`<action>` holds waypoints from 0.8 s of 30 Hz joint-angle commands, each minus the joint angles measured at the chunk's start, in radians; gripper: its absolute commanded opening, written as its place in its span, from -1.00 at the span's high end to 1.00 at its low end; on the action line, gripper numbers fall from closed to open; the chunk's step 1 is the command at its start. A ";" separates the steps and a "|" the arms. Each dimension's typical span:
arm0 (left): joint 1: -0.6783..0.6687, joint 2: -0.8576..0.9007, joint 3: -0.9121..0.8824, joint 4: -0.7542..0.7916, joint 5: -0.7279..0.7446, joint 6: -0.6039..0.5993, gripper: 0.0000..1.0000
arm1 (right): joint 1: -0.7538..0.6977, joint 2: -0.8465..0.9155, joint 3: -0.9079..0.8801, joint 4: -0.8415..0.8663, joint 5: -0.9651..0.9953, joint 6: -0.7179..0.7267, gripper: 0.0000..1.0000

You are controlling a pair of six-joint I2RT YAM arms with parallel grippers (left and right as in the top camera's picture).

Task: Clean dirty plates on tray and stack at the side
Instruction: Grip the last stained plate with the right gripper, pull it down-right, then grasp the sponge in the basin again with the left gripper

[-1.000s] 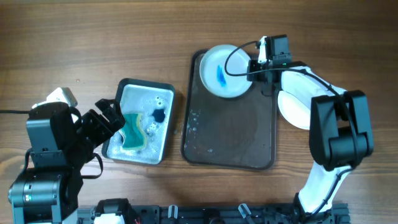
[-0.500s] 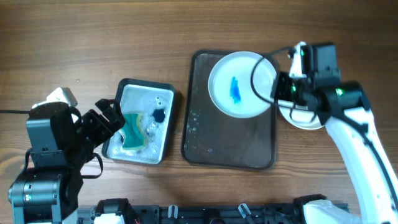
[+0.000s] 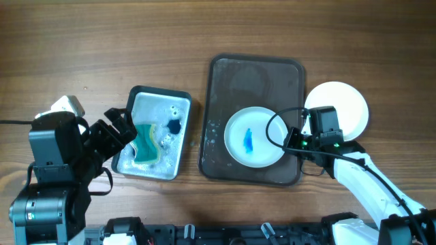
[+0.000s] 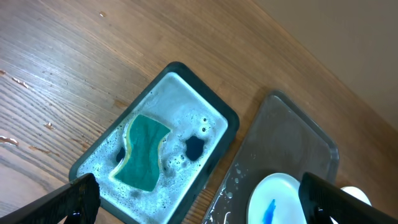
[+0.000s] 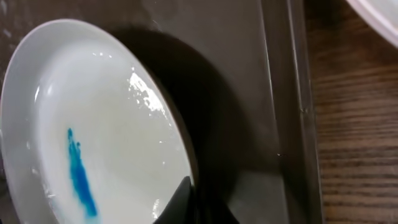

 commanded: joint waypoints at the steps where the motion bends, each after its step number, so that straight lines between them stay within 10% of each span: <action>1: 0.000 -0.002 0.012 0.002 0.015 0.001 -1.00 | 0.004 -0.003 0.045 -0.043 -0.061 -0.071 0.22; 11: 0.000 -0.002 0.012 -0.018 0.133 -0.006 -1.00 | 0.004 -0.012 0.415 -0.516 -0.010 -0.269 0.19; 24: -0.018 0.259 -0.275 -0.053 0.026 -0.112 -0.71 | 0.004 -0.087 0.482 -0.550 -0.088 -0.288 0.18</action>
